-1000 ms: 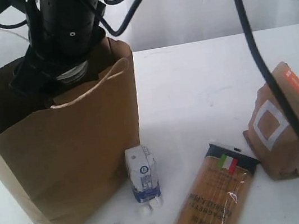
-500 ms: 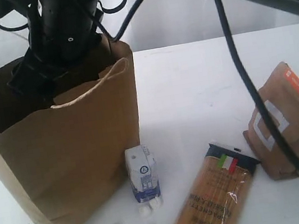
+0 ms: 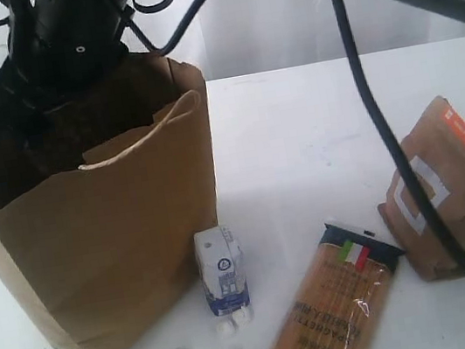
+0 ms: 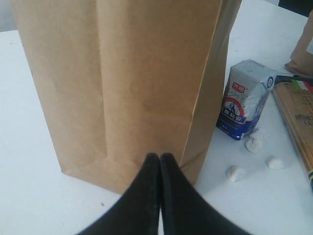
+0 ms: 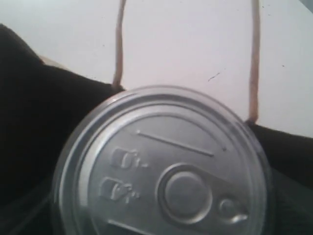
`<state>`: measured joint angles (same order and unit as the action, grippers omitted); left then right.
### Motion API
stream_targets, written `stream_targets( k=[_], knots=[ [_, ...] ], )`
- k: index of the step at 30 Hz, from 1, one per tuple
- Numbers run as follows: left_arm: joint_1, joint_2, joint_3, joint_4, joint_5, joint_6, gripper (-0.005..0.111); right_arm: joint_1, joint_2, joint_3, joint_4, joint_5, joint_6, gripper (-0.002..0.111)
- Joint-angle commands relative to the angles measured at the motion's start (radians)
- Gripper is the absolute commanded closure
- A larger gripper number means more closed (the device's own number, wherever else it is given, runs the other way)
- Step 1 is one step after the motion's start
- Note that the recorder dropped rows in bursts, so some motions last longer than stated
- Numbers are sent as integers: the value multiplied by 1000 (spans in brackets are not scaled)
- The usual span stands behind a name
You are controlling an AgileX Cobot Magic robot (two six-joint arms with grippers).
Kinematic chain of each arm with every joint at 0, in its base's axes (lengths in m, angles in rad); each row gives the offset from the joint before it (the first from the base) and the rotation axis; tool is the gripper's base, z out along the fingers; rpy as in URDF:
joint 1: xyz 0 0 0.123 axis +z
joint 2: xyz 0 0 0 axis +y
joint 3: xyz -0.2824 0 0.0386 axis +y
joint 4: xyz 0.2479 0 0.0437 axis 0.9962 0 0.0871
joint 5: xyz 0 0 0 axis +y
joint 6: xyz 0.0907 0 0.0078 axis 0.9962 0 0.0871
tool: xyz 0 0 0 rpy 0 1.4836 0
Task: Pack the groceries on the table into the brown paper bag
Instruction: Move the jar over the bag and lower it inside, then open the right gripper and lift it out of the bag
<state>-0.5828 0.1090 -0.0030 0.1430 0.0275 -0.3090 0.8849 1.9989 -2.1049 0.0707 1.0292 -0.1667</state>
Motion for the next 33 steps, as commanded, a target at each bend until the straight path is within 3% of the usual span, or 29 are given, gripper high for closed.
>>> stream_targets(
  k=[1, 13, 27, 33],
  knots=[
    [2, -5, 3, -1, -4, -5, 106, 4, 2, -15, 74, -63, -34, 105],
    [2, -5, 3, -1, -4, -5, 106, 4, 37, -11, 102, -12, -36, 105],
    [2, -5, 3, -1, -4, -5, 106, 4, -15, -11, -237, 86, -13, 105],
    [2, -5, 3, -1, -4, -5, 106, 4, 3, -11, -274, 64, -69, 105]
  ],
)
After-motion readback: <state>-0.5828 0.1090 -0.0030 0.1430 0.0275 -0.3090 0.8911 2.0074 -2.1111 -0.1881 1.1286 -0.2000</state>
